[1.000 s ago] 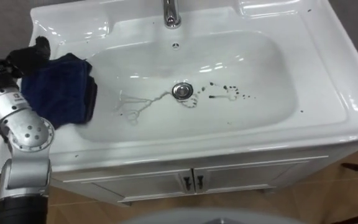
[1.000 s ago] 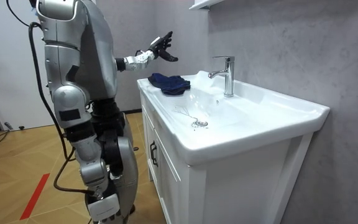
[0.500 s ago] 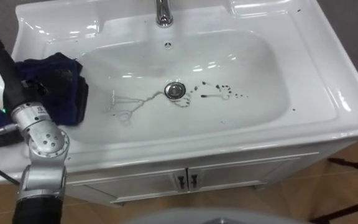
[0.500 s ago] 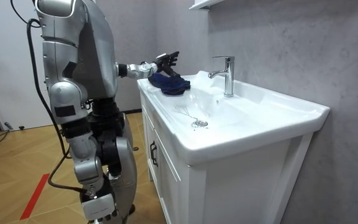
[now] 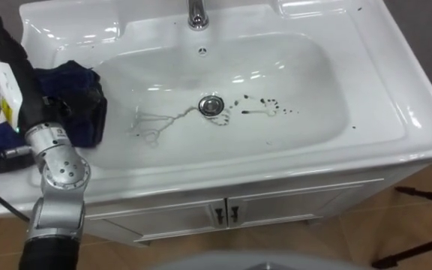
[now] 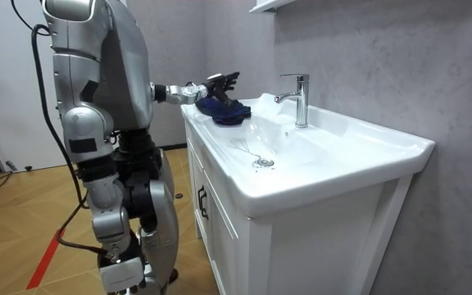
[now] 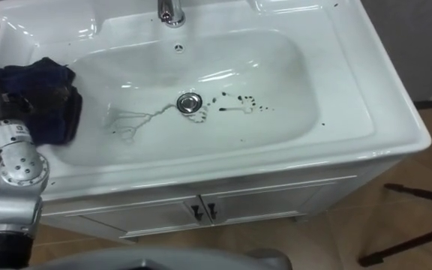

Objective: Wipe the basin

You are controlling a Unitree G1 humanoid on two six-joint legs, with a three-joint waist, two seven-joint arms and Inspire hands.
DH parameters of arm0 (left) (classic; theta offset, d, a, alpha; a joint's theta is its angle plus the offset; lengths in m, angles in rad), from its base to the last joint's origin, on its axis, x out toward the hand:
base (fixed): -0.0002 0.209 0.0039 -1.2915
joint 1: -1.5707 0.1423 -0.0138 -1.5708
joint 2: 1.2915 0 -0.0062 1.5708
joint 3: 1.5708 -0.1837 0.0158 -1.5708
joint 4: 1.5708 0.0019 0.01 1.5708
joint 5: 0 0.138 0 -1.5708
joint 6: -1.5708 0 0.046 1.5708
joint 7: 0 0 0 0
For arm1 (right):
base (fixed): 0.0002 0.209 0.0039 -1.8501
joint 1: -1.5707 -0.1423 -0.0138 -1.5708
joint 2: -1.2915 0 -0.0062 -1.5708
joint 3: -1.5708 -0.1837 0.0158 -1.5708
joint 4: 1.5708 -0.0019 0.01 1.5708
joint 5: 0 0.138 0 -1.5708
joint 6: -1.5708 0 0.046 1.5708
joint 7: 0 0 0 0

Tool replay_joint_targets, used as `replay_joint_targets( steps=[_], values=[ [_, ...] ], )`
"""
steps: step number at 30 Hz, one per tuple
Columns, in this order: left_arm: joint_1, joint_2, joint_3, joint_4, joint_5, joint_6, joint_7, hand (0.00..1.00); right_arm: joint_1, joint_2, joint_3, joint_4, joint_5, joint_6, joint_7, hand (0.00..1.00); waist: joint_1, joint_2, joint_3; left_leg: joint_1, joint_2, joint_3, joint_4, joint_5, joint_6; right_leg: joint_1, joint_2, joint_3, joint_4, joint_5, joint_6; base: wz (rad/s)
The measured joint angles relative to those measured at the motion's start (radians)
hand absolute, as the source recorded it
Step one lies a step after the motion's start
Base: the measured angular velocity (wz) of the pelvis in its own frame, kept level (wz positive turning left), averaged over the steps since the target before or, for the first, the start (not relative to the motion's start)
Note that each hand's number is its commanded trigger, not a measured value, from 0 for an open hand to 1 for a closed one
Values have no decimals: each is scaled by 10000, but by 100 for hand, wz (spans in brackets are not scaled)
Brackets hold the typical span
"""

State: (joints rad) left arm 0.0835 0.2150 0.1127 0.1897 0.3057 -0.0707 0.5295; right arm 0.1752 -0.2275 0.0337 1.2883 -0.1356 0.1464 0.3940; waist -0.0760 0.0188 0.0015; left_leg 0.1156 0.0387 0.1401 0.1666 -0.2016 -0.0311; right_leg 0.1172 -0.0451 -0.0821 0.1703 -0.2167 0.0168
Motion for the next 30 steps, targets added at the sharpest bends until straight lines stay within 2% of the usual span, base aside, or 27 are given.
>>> replay_joint_targets(
  steps=[5,10,14,21,26,30],
  values=[
    [4,0,-262,508,154,322,0,0,-6,5,331,-10,33,73,-11,0,38,-20,4,-8,3,-1,-6,0,0,1,3,6,-22,2,-4,0],
    [3,32,-386,1279,814,513,-13,0,12,7,325,-40,-9,101,-173,0,40,-62,-14,-10,4,9,-6,0,0,22,5,16,-18,15,-8,0],
    [2,33,-383,1372,1239,710,-128,0,9,7,324,-81,-9,233,-331,0,23,-53,-24,-13,4,10,-7,-1,-1,22,5,17,-22,15,-8,0],
    [4,37,-387,1445,1513,985,-224,0,20,-11,325,-173,33,300,-363,0,31,55,-99,30,6,25,-5,-1,-1,59,18,110,-13,23,-8,0],
    [7,37,-390,1460,1693,1083,-219,0,15,-28,322,-297,39,298,-430,0,38,71,-92,52,7,36,-9,-1,-1,61,23,137,-6,28,-7,-1],
    [5,68,-389,1586,1931,1157,-211,0,-23,-35,315,-459,42,307,-437,0,8,88,-56,85,9,107,-20,-1,-1,60,25,151,-5,29,-2,-4]
  ],
)
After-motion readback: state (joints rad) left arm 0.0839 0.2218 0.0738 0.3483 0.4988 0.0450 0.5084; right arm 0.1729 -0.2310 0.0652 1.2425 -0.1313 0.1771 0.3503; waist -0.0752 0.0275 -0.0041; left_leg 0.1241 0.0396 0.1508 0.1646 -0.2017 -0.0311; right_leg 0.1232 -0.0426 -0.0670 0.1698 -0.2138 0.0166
